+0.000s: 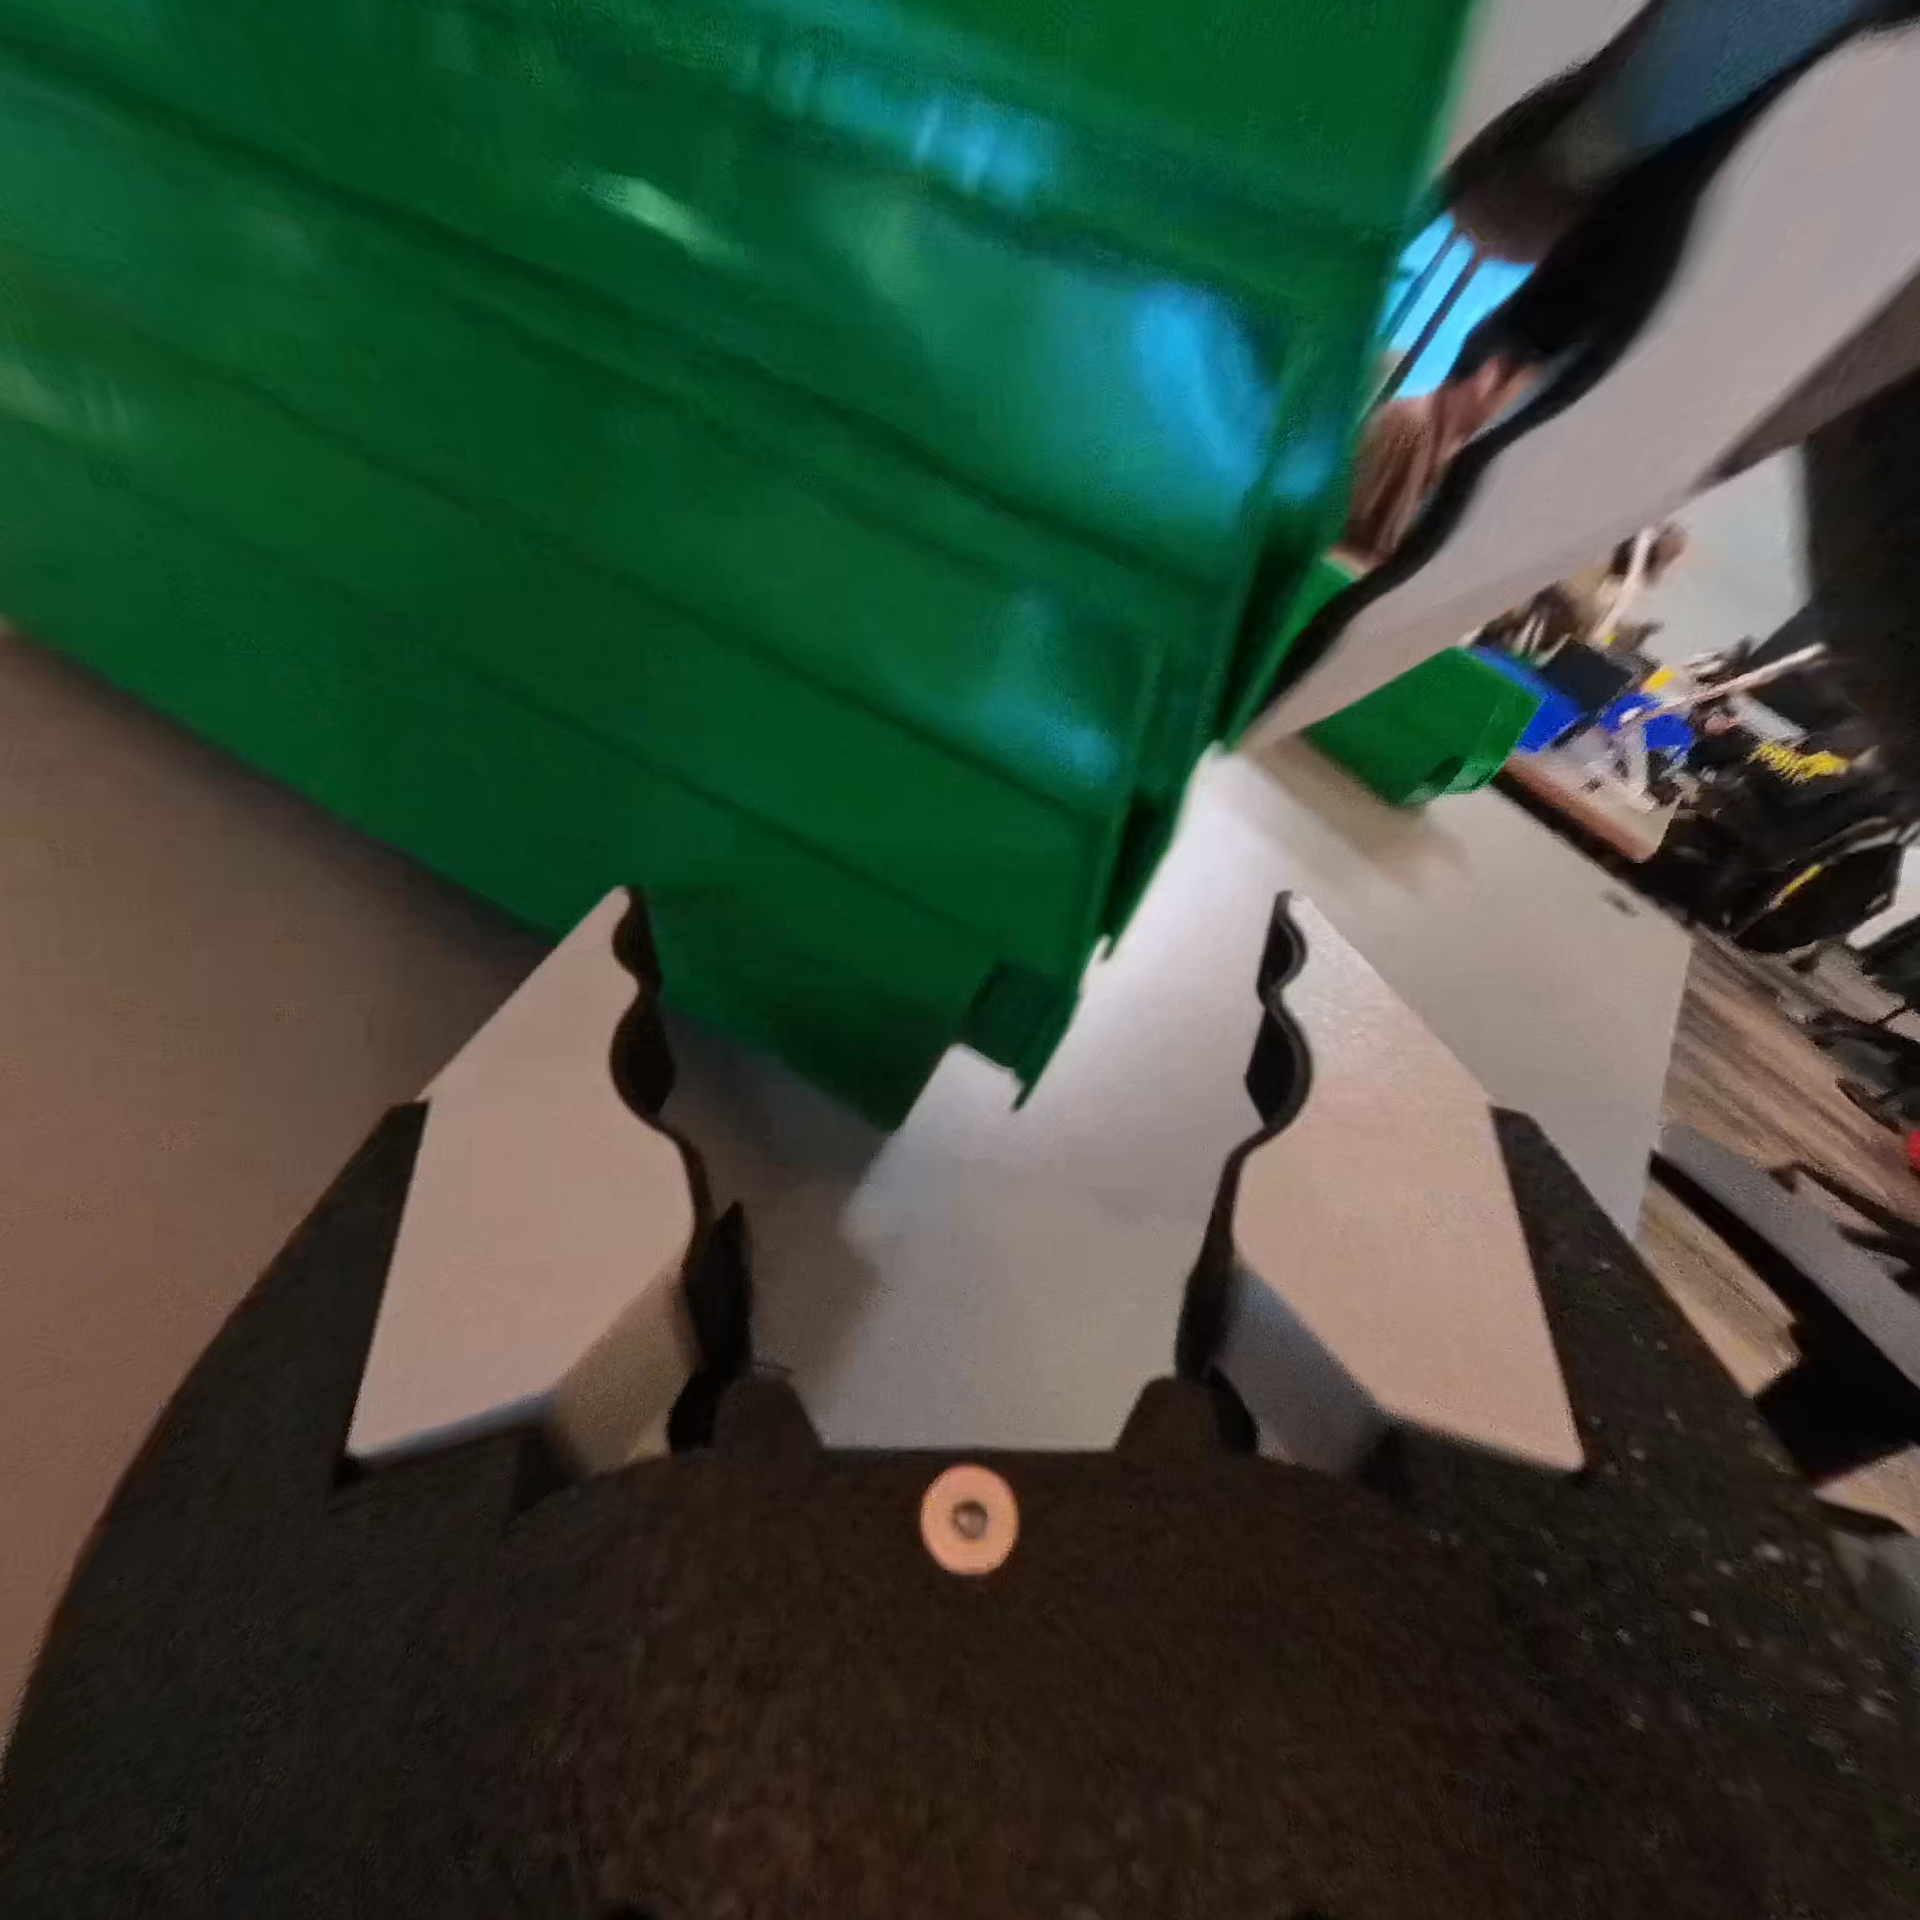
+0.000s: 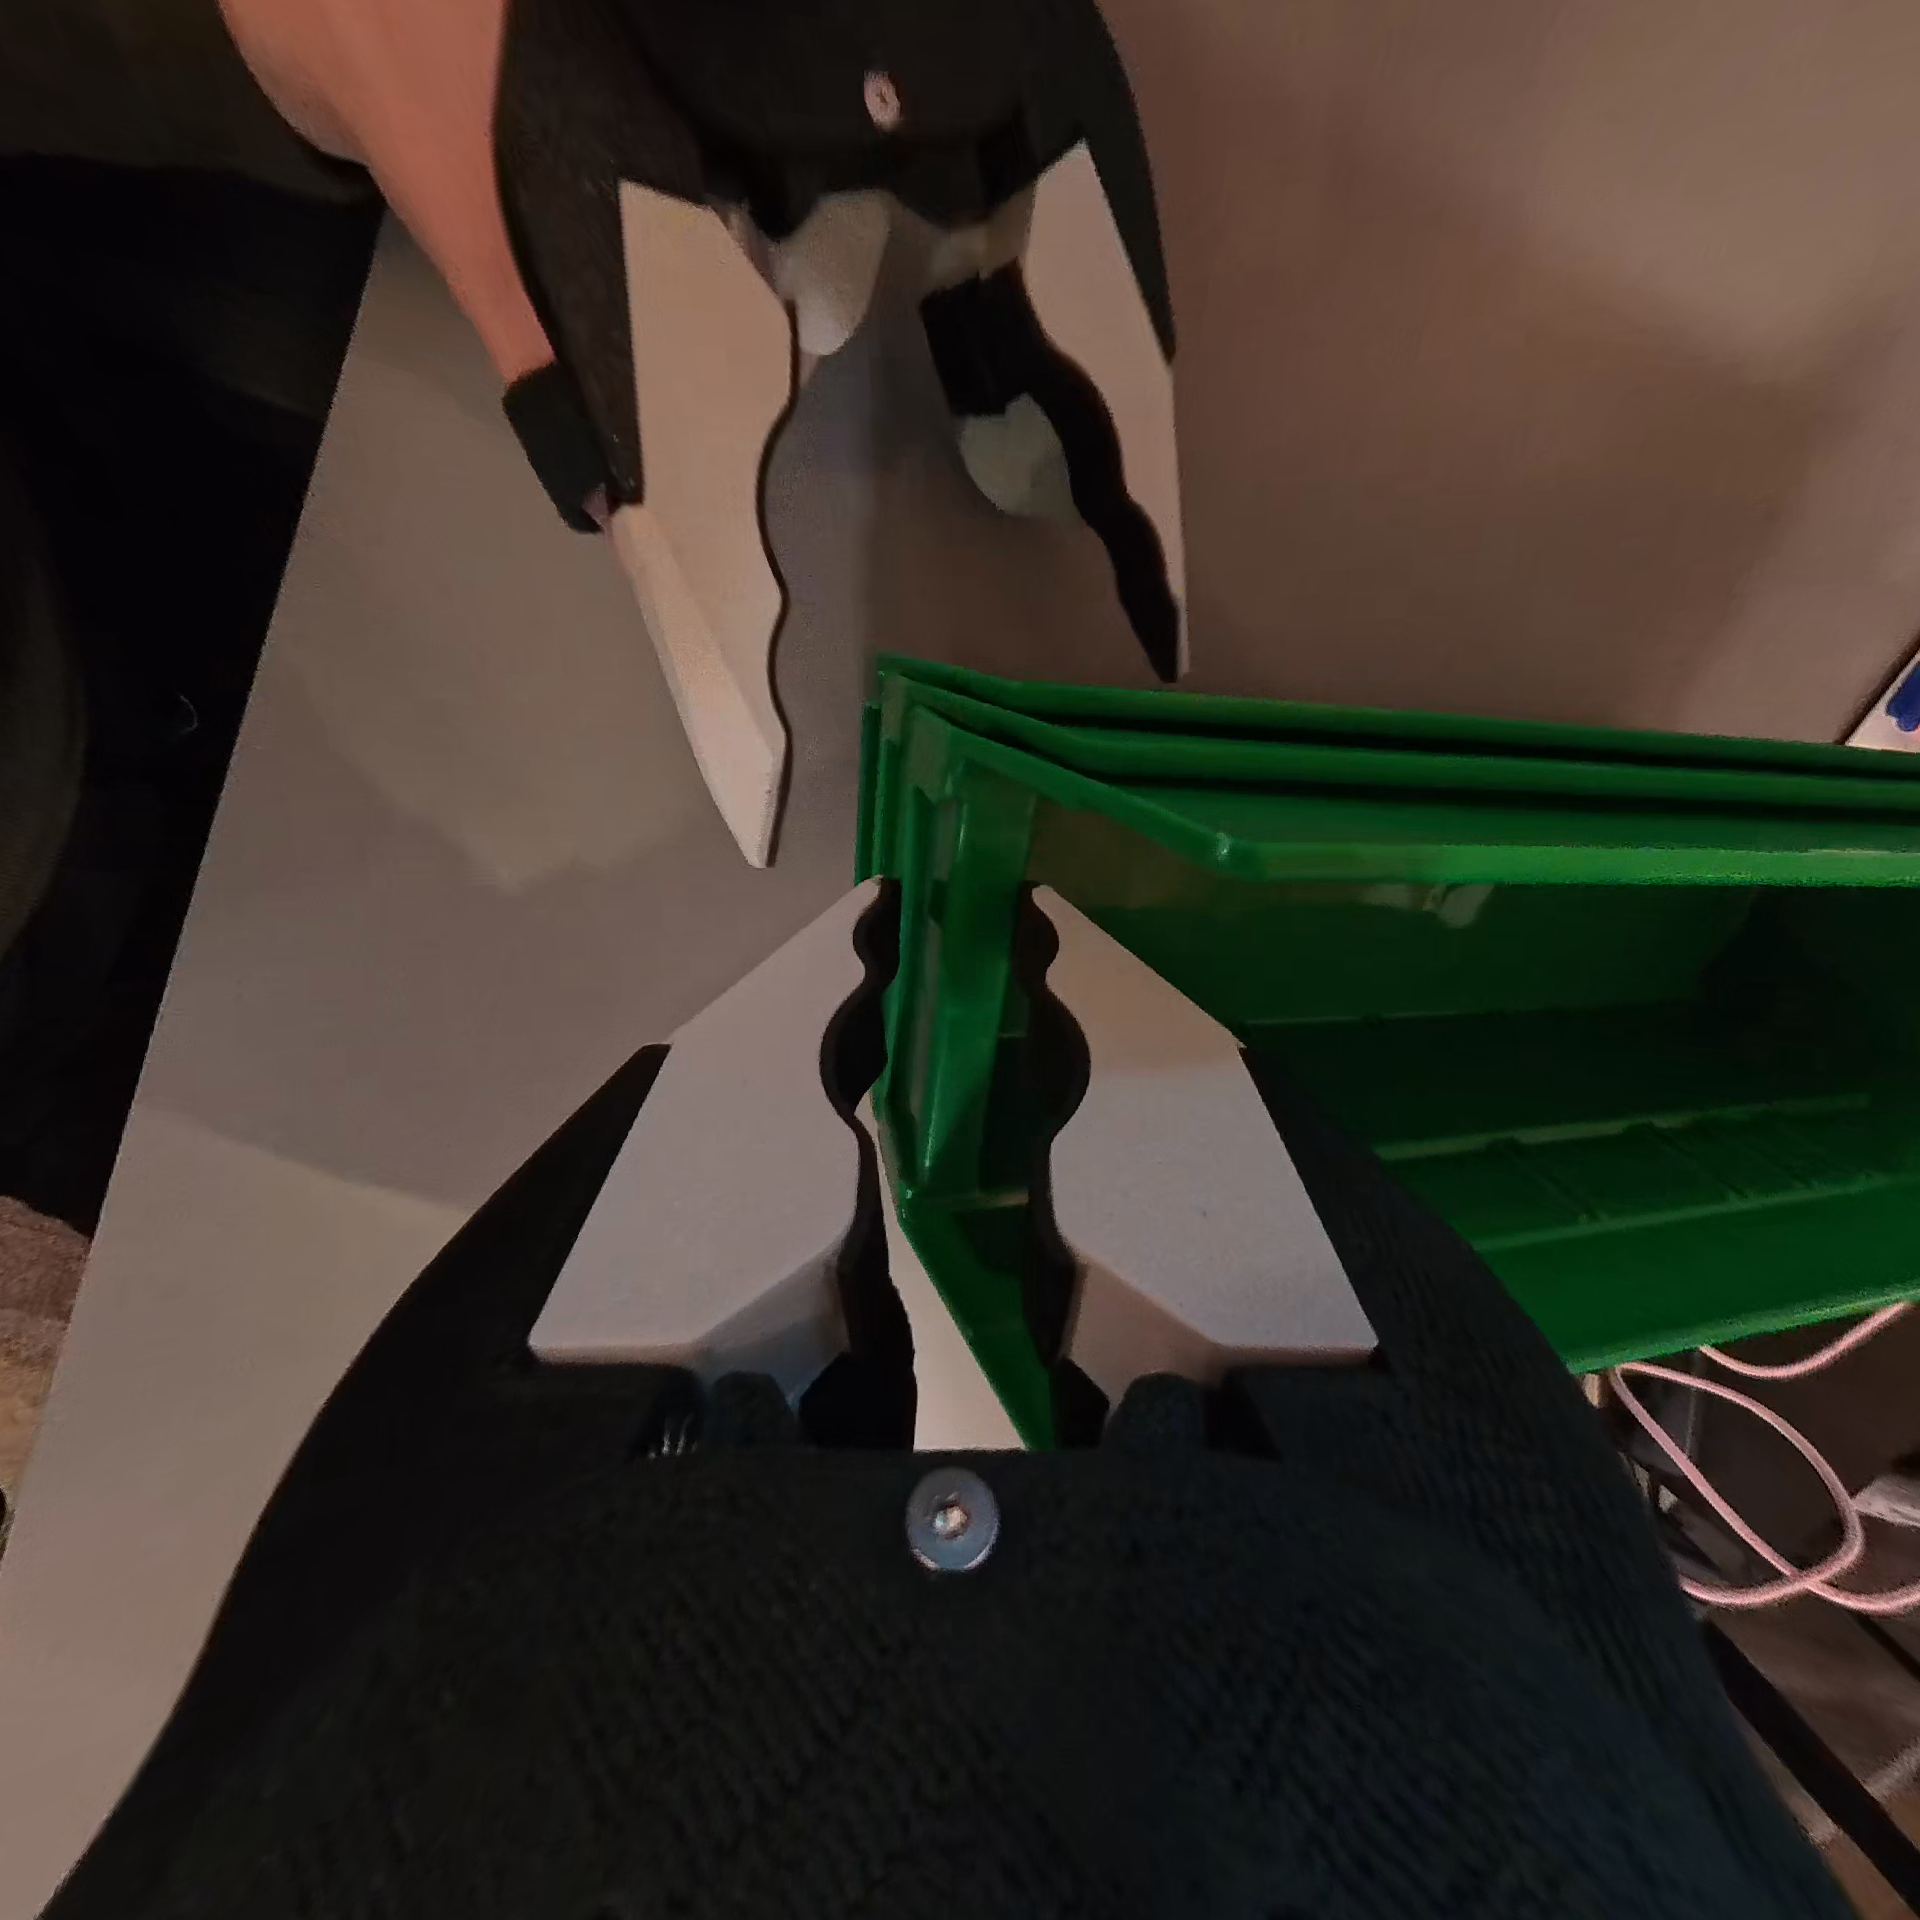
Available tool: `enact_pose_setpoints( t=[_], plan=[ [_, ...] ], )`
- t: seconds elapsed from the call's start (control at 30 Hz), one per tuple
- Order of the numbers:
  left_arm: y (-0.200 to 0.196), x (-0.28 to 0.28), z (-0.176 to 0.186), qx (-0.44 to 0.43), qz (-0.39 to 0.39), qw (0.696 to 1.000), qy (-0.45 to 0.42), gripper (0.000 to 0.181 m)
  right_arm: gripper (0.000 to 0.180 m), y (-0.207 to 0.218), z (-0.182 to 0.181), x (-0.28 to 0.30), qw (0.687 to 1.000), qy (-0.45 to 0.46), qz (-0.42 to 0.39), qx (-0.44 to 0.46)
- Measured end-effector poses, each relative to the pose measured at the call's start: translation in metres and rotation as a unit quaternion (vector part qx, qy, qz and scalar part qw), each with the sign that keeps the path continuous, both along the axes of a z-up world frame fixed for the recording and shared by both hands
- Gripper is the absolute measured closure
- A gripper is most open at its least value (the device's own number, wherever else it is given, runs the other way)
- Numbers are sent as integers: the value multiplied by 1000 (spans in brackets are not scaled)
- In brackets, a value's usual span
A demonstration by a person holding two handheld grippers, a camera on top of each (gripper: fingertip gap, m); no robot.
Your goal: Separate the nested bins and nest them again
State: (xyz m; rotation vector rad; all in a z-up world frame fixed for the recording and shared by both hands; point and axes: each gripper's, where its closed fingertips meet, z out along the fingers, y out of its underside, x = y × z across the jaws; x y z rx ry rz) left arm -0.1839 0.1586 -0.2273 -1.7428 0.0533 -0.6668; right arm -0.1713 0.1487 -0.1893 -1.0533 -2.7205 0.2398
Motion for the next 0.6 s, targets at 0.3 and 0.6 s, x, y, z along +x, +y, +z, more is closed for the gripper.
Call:
enact_pose_setpoints(
  t=[0.3,0.6],
  plan=[
    [-11,-40,35,99,194,944,249,72,160,-6,-9,-1,1000,-20,0,7],
    [-5,-47,21,71,199,952,220,81,160,1,-18,-13,999,-13,3,41]
  ],
)
